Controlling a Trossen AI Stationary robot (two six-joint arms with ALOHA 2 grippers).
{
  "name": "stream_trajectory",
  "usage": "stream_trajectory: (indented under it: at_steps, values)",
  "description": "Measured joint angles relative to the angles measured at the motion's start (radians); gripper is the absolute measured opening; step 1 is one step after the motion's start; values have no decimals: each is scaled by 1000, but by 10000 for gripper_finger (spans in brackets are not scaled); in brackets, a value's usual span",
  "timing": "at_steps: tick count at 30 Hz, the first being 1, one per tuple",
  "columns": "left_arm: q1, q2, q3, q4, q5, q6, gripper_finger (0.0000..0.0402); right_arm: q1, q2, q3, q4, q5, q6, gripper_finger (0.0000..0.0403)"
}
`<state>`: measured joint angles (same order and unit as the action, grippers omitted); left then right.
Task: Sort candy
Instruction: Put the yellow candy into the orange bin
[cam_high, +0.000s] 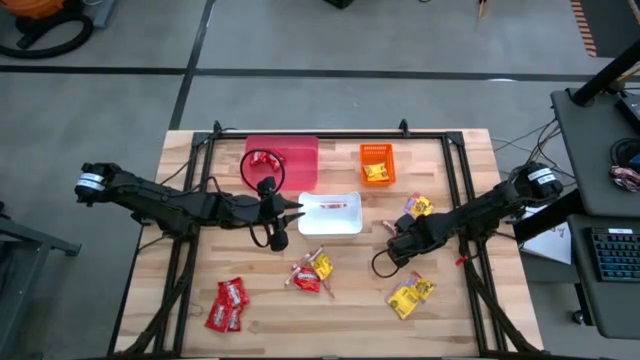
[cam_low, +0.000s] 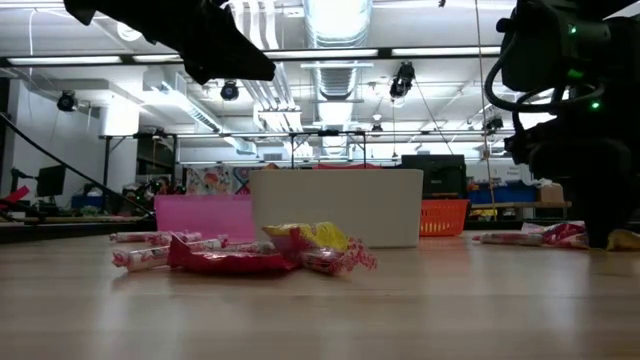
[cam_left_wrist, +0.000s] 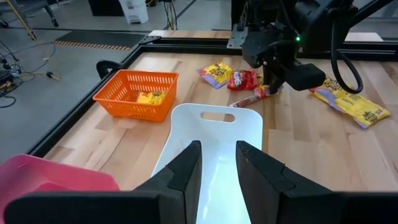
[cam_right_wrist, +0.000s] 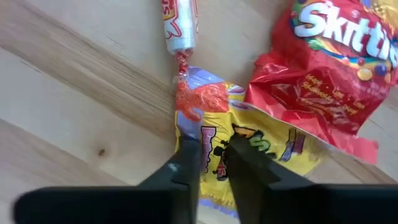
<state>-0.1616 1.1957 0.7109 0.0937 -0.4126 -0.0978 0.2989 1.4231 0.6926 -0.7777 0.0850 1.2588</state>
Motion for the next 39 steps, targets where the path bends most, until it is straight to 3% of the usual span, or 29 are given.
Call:
stream_trajectory:
  at_steps: [4, 24, 33, 39]
  values:
    - [0, 0, 0, 0, 0, 0, 84, 0, -3, -1, 2, 1, -29, 16]
    - [0, 0, -1, -57, 0, -77, 84, 0, -227, 57, 4, 4, -137, 12]
    - [0, 5, -1, -32, 2, -95, 84, -19, -282, 119, 7, 153, -236, 12]
    - [0, 21, -1, -13, 3, -95, 84, -102, -279, 163, 12, 268, -360, 12]
